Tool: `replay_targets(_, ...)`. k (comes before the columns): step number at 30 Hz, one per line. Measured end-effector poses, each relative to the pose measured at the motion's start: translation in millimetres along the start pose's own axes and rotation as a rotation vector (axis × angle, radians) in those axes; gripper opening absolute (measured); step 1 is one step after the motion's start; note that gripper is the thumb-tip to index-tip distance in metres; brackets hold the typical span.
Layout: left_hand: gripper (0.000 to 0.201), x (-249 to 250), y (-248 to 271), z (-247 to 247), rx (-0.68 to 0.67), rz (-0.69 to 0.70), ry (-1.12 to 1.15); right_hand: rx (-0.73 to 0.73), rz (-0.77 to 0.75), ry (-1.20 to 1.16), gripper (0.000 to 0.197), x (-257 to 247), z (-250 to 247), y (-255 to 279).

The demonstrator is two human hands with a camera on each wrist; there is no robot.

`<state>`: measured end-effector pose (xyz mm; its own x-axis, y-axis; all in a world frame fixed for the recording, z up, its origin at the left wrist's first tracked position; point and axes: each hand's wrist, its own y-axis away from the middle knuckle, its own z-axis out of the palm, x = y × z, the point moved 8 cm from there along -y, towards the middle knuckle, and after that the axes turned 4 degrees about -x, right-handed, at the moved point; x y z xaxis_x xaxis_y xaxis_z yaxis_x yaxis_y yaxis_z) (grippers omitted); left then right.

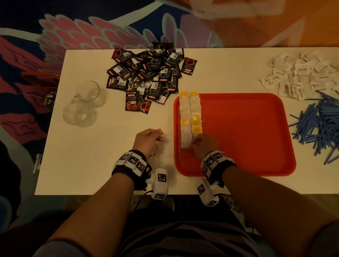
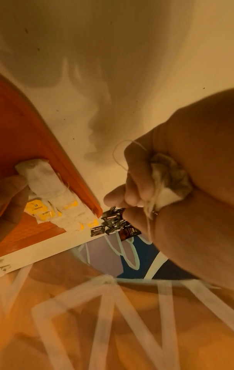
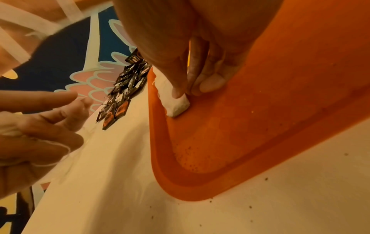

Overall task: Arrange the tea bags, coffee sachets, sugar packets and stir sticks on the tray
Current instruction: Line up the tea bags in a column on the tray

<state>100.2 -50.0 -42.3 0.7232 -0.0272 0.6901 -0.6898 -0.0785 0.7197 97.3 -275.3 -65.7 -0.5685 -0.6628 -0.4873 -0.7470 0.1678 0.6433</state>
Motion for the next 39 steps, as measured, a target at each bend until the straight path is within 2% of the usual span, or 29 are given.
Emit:
replay_targets(5, 0.047, 11.5, 1.4, 19.5, -0.056, -0.068, 0.157, -0.023, -0.104, -0.054, 0.007, -15.8, -18.3, 7.5)
replay_targets(8, 0.06, 24.3, 5.6, 32.7, -0.092, -0.085, 0.231, -0.042, -0.258, -0.099, 0.008, -46.8, -34.2, 17.5)
replay_targets(12, 0.067, 44.7, 11.3, 48.4, -0.137, -0.073, 0.255, -0.085, -0.508, -0.128, 0.02, -93.1, -58.6, 40.0)
replay_targets(15, 0.067, 55.7, 14.5, 58.7, -0.161, -0.097, 0.256, -0.1, -0.706, 0.002, 0.026, -121.2, -72.0, 62.4)
replay_targets(18, 0.07, 68.2, 17.9, 72.0, -0.202, -0.103, 0.219, -0.076, -0.807, 0.179, 0.028, -137.4, -80.7, 75.0)
replay_targets(24, 0.079, 85.2, 23.9, 97.1, -0.365, -0.119, 0.234, 0.007, -0.848, 0.15, 0.006, -146.9, -111.4, 84.8)
replay_targets(26, 0.072, 88.5, 25.6, 101.8, -0.41, -0.131, 0.235, 0.004, -0.815, 0.098, 0.003, -145.6, -120.4, 82.0)
replay_targets(28, 0.054, 92.1, 29.1, 104.9, -0.444, -0.129, 0.227, 0.004, -0.78, 0.019, 0.004, -144.5, -129.4, 78.9)
replay_targets(30, 0.033, 94.3, 31.7, 102.7, -0.414, -0.113, 0.191, 0.002, -0.787, -0.097, 0.013, -145.9, -138.3, 78.5)
replay_targets(32, 0.022, 95.5, 32.1, 101.0, -0.401, -0.093, 0.167, -0.005, -0.782, -0.216, 0.021, -147.0, -147.3, 76.3)
replay_targets(36, 0.014, 99.8, 27.9, 94.0, -0.352, -0.039, 0.154, 0.006, -0.726, -0.272, 0.024, -147.6, -158.8, 70.5)
replay_targets(39, 0.025, 108.1, 31.7, 88.3, -0.338, 0.005, 0.187, 0.037, -0.72, -0.287, 0.024, -149.8, -165.2, 66.1)
